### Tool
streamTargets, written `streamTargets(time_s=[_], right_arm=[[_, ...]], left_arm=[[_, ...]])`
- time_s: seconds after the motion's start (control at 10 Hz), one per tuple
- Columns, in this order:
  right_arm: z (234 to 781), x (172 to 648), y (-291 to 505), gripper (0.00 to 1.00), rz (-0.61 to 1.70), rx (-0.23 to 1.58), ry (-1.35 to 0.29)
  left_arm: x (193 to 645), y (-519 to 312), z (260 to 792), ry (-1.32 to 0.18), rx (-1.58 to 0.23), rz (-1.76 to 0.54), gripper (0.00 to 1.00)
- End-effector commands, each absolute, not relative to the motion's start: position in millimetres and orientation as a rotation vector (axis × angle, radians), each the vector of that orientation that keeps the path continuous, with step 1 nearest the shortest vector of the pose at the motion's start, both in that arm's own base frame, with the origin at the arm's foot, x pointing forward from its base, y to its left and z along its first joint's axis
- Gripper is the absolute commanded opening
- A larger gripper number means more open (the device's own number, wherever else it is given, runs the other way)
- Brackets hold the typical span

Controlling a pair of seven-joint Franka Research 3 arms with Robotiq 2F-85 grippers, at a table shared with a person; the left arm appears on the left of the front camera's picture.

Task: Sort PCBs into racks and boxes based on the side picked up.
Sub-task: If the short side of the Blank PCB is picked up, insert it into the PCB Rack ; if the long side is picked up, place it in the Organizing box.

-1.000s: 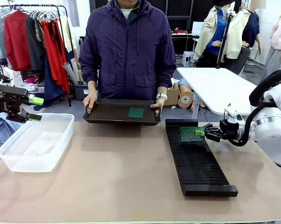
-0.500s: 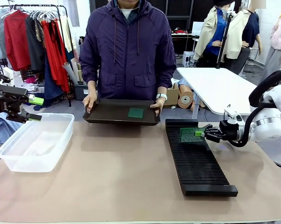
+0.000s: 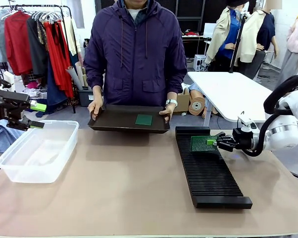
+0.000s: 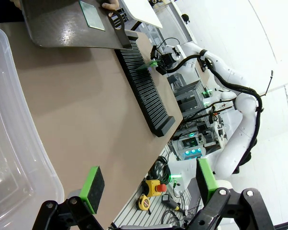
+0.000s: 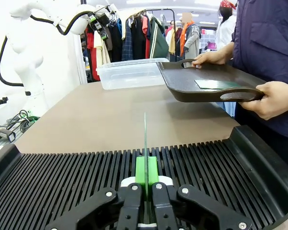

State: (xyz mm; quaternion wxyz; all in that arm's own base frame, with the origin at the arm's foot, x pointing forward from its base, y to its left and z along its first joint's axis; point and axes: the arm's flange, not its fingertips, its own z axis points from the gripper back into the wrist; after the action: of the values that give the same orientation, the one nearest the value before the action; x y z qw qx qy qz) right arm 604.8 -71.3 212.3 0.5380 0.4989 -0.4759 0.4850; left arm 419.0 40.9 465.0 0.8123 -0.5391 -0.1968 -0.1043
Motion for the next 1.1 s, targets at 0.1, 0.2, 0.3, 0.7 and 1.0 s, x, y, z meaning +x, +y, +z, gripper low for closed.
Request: streamTargets(time_s=[0.1,0.2,0.3,0.7,1.0], right_arm=[[209.1,615.3,-68.6,0.00,1.153,1.158,-1.106],[207.9,616.0,-68.3,0.00,1.150,1.155,-1.110],[207.6,615.6,-67.8,0.00,1.150,1.144,-1.113],[208.8,616.0,-66.1,0.00,1.157,1.132,-1.132],[203.1,618.9,-66.0,0.00,1.151,1.138,-1.111]], left_arm=[[417.8,41.6,467.3,-0.419,-1.161,-0.224,1.00],[417.8,41.6,467.3,-0.419,-1.161,-0.224,1.00],[417.8,41.6,467.3,-0.419,-1.161,-0.224,1.00],[417.8,41.6,467.3,-0.419,-1.161,-0.224,1.00],[417.8,41.6,467.3,-0.419,-1.161,-0.224,1.00]])
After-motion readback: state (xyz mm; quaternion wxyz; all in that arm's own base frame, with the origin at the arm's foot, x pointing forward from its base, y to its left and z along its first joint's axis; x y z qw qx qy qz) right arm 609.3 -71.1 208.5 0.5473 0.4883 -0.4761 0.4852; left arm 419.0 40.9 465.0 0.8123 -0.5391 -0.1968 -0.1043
